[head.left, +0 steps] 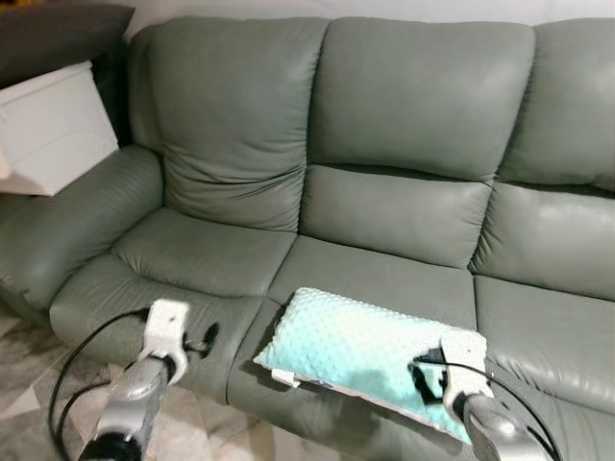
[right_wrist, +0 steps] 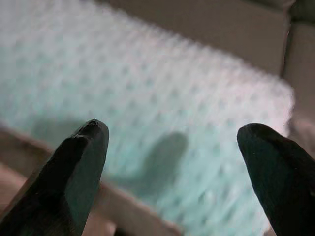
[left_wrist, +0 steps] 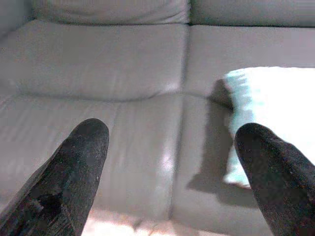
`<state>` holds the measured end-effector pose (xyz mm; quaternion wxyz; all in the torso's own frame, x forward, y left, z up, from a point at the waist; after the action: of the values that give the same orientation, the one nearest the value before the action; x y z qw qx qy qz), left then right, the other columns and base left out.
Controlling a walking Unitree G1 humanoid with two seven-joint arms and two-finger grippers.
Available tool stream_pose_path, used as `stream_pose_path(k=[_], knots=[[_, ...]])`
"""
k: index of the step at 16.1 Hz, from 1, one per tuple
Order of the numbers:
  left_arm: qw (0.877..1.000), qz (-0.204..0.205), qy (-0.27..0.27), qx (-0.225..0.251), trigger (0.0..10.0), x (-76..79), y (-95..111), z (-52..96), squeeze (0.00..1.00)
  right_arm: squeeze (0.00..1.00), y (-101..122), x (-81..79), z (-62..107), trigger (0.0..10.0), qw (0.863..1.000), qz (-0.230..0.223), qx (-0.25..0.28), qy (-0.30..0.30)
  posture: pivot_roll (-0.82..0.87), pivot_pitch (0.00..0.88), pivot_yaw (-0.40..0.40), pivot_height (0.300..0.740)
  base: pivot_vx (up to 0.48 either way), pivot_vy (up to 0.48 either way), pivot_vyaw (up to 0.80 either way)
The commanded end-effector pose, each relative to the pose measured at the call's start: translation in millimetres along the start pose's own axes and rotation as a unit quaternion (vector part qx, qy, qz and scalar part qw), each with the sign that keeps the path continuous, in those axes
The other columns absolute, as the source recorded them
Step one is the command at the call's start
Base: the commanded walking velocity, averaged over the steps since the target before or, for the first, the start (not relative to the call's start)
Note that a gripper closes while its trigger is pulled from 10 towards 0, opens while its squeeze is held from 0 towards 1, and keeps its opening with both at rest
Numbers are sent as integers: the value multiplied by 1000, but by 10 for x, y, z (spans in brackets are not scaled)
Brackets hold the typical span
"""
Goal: Move the pillow to the sofa
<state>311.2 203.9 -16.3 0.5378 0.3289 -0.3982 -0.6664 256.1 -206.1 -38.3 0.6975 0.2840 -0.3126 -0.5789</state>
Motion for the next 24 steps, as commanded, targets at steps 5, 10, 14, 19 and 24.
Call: stream_pose_path(k=[5,10,14,19,24], knots=[[991,-47,-90,-84,10000,434,-129,-149,0,902,-130,-40,139,10000,999,-10,-33,34,-227,0,100,740,0,0,0],[989,-43,-82,-113,10000,389,-285,-94,0,216,-345,-113,241,10000,994,-43,-79,55,-210,46,104,740,0,0,0],[980,-59,-101,-160,10000,527,-418,-98,0,0,-317,-148,128,10000,990,-63,-92,81,-206,94,105,740,0,0,0],[983,-42,-92,-150,10000,575,-327,-158,0,0,-272,-104,-36,10000,980,-156,-84,93,-169,136,120,740,0,0,0],[976,-30,-113,-183,10000,738,-446,-135,0,0,-309,-264,-141,10000,971,-178,-109,120,-151,164,126,740,0,0,0]])
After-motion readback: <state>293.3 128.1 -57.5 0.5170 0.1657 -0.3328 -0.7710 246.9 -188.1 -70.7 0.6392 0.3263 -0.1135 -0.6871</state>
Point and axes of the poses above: a point about 5 cm out from each wrist's last joint towards the gripper, its own z axis pointing back from the gripper into the wrist, its own y axis along the axis of the wrist's last joint, x = y × z, the point moved 4 cm from there along -z, pointing out of the wrist towards the gripper, and after that the axes turned 1 degree about z, right-handed, at the moved point
